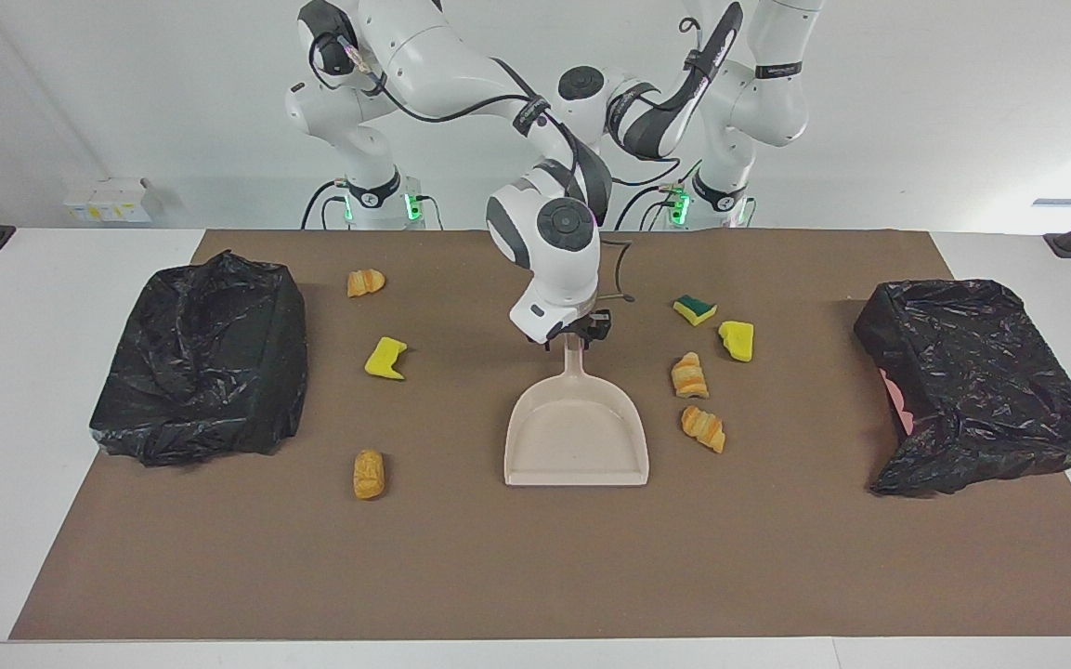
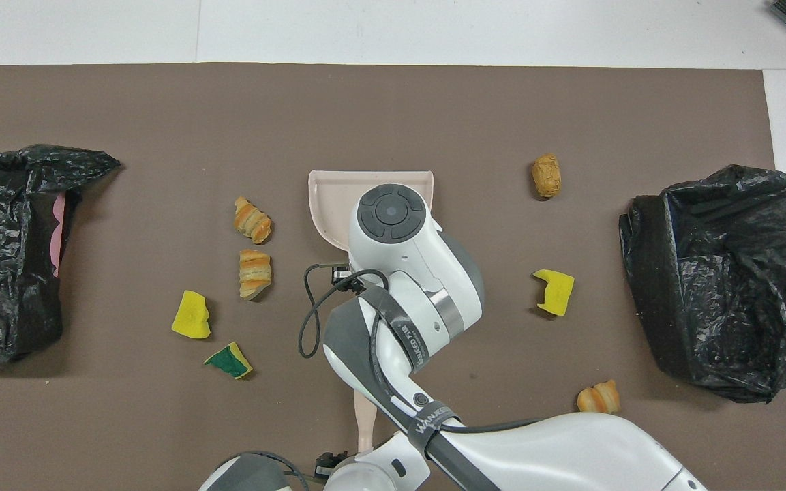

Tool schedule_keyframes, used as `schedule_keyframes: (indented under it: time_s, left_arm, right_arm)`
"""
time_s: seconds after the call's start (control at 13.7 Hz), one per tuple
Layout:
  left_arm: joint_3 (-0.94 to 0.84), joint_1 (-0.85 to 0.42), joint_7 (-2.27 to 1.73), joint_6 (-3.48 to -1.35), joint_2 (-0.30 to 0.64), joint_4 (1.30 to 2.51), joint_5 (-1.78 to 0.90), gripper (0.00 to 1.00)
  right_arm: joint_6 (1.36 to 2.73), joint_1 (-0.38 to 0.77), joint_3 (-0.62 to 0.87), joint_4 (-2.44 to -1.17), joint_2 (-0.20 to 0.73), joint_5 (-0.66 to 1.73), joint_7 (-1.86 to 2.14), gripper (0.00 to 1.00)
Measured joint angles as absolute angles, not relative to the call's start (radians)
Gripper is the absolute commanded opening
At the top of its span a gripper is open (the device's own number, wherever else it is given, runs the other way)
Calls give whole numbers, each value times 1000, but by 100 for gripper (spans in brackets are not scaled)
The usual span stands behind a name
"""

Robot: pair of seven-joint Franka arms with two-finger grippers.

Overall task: Sweep and dump trash in bin
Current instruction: 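Reach the right gripper to the beige dustpan handle and grasp it, then lift the dustpan with the right gripper while the left gripper raises the brush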

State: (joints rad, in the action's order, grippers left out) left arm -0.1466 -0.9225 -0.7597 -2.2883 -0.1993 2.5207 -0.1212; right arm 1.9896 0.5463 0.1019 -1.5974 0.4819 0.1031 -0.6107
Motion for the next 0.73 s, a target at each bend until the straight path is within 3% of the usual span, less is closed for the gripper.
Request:
schedule_keyframes:
  time_s: [0.07, 0.29, 0.73]
  left_arm:
    - [-144, -921, -761, -2288, -199, 2521, -121, 39]
    - [-139, -908, -762, -2287, -196, 2522, -120, 0]
    - [-138, -815, -760, -2282, -185, 2520, -69, 0]
  right_arm:
    - [1990, 546, 102, -1597, 481, 103, -611, 0]
    - [1993, 546, 101, -1597, 480, 104, -610, 0]
    - [1962, 468, 97, -1590, 425, 105, -437, 0]
